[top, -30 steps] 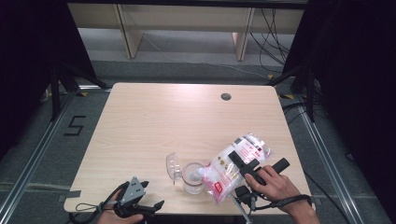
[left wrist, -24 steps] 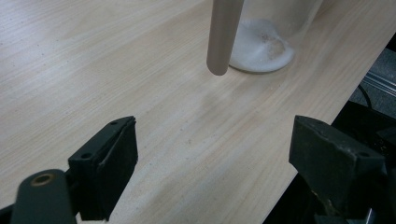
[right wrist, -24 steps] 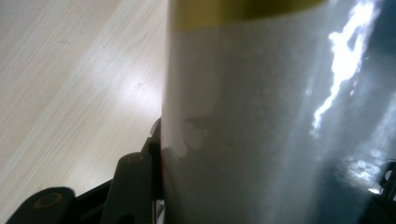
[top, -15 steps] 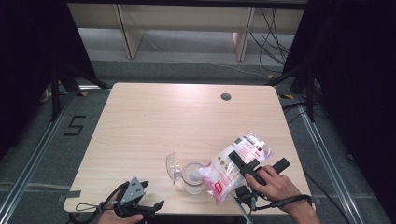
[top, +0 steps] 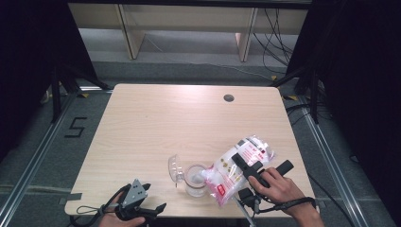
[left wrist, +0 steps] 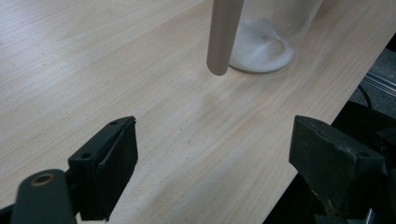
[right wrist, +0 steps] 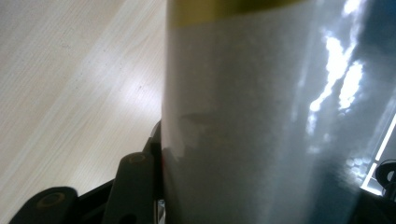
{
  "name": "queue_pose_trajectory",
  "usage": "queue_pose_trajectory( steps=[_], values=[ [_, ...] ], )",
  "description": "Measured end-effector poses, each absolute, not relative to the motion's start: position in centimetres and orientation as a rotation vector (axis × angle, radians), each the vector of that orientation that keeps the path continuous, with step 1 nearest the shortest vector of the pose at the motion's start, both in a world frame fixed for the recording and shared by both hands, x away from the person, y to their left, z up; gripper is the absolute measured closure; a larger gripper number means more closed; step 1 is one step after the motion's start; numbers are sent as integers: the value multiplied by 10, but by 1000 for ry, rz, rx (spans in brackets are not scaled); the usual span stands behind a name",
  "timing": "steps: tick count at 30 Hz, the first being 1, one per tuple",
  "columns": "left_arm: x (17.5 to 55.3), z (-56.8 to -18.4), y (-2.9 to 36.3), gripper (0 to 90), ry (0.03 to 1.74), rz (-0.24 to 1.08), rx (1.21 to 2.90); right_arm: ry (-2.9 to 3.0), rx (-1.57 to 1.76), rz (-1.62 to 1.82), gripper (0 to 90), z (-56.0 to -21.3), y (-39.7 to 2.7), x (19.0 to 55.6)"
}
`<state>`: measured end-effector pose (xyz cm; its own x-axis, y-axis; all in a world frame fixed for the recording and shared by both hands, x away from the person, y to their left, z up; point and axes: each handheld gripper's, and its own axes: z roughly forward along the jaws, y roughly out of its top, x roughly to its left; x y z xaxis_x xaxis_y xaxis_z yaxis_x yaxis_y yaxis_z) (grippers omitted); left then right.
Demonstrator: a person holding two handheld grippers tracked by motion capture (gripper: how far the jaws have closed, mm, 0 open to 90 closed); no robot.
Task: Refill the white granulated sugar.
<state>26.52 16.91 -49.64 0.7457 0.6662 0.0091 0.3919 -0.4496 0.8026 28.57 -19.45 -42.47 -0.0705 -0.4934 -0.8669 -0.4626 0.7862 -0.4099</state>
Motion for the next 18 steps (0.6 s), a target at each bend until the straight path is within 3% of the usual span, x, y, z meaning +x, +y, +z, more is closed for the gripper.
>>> queue_pose_trajectory(
  steps=[18],
  values=[
    [266, -496, 170, 152, 784, 427, 2114, 1700, -757, -21, 573, -425, -194, 286]
  ],
)
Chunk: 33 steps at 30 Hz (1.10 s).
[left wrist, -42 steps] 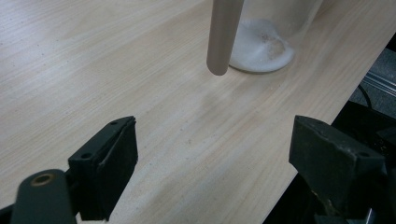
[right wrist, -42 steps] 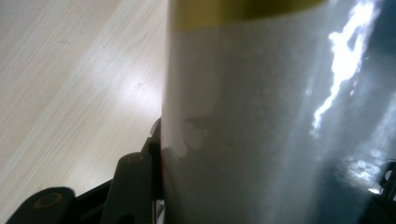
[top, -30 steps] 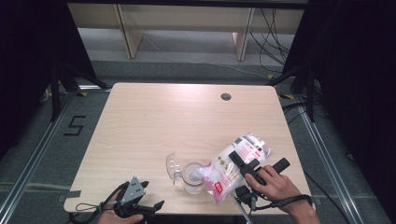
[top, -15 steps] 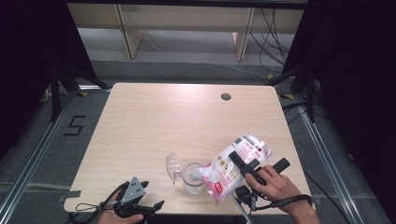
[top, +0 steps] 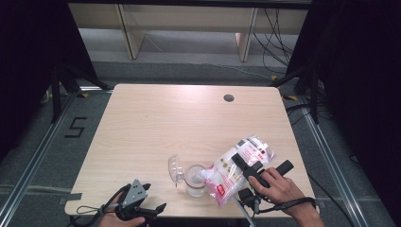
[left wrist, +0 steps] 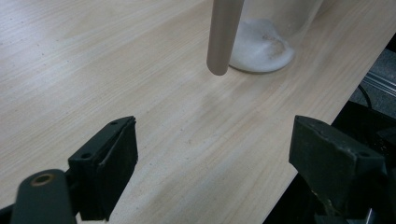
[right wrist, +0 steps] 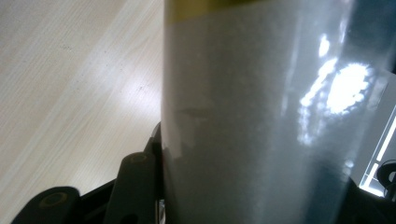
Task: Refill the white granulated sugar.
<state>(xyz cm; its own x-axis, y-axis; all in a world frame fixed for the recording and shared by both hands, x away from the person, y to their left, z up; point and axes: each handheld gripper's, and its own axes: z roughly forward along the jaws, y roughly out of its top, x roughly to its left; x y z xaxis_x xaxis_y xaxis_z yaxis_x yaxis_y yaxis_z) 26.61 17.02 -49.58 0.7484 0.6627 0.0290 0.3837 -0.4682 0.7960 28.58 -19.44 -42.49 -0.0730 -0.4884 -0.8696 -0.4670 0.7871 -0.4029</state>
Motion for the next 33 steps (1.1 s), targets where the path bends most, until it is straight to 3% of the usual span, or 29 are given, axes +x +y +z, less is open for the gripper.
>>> queue_pose_trajectory(
  steps=[33],
  values=[
    [266, -496, 170, 152, 785, 429, 2114, 1706, -758, -15, 582, -425, -194, 286]
  ],
)
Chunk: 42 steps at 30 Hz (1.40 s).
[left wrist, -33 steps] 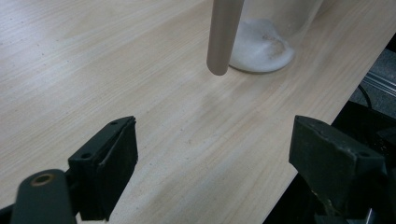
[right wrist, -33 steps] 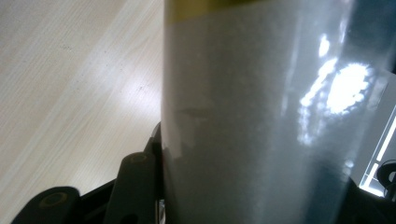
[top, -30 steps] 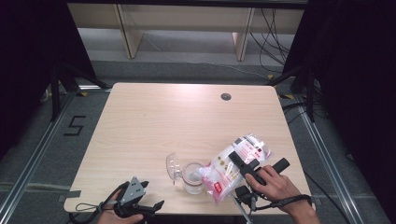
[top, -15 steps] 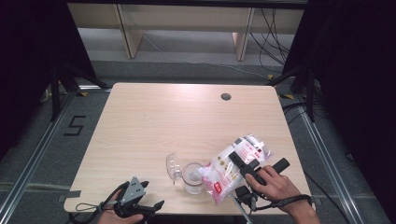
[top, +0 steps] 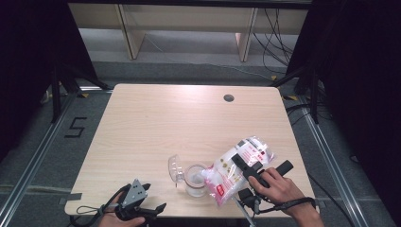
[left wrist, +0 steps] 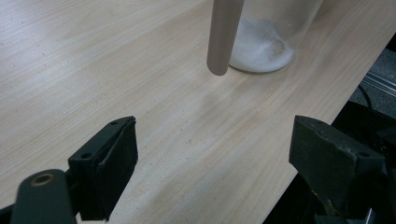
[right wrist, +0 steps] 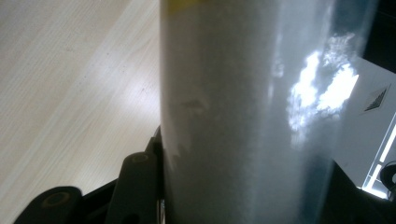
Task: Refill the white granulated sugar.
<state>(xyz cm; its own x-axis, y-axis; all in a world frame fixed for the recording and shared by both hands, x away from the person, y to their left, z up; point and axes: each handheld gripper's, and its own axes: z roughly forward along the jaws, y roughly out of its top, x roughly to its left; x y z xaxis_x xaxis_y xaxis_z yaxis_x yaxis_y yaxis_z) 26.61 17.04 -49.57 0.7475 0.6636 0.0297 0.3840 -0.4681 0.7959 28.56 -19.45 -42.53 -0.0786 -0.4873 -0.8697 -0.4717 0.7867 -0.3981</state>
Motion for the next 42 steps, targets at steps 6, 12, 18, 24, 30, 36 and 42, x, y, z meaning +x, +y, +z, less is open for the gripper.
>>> queue_pose_trajectory(
  steps=[6, 12, 18, 24, 30, 36, 42],
  values=[
    [266, -496, 170, 152, 781, 428, 2117, 1706, -757, -12, 583, -425, -194, 285],
    [266, -496, 170, 152, 782, 428, 2116, 1707, -762, -18, 584, -425, -194, 285],
    [265, -495, 170, 152, 789, 423, 2116, 1704, -763, -19, 585, -425, -194, 285],
    [266, -496, 170, 152, 784, 426, 2114, 1706, -767, -22, 586, -425, -193, 285],
    [265, -496, 170, 152, 800, 422, 2107, 1705, -765, -20, 587, -425, -193, 284],
    [266, -496, 170, 152, 785, 426, 2114, 1707, -761, -13, 588, -425, -194, 285],
    [264, -496, 169, 152, 802, 399, 2108, 1705, -764, -17, 589, -425, -194, 285]
  ],
)
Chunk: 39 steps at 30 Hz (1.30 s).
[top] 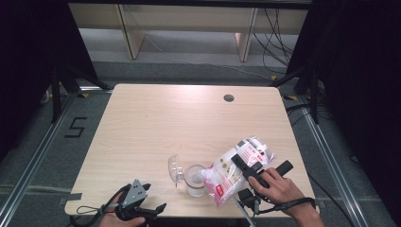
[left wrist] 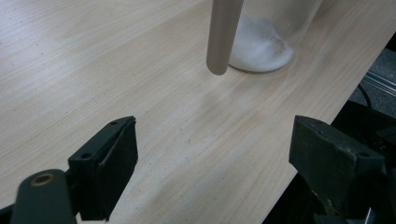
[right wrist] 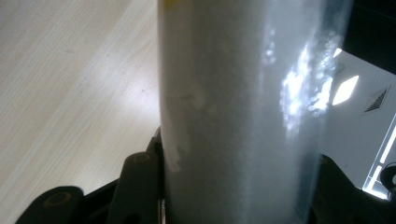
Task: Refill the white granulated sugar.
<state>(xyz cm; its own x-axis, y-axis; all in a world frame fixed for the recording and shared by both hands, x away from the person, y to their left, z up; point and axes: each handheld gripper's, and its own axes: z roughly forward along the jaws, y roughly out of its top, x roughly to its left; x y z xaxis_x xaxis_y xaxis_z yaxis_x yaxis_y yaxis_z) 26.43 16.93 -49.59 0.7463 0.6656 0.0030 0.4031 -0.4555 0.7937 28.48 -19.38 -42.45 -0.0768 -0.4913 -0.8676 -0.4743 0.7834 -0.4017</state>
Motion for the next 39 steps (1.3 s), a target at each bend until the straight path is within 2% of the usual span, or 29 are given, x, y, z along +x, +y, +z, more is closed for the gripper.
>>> queue_pose_trajectory(
  steps=[39],
  values=[
    [266, -496, 170, 152, 782, 427, 2116, 1710, -765, -22, 597, -423, -194, 284]
  ],
)
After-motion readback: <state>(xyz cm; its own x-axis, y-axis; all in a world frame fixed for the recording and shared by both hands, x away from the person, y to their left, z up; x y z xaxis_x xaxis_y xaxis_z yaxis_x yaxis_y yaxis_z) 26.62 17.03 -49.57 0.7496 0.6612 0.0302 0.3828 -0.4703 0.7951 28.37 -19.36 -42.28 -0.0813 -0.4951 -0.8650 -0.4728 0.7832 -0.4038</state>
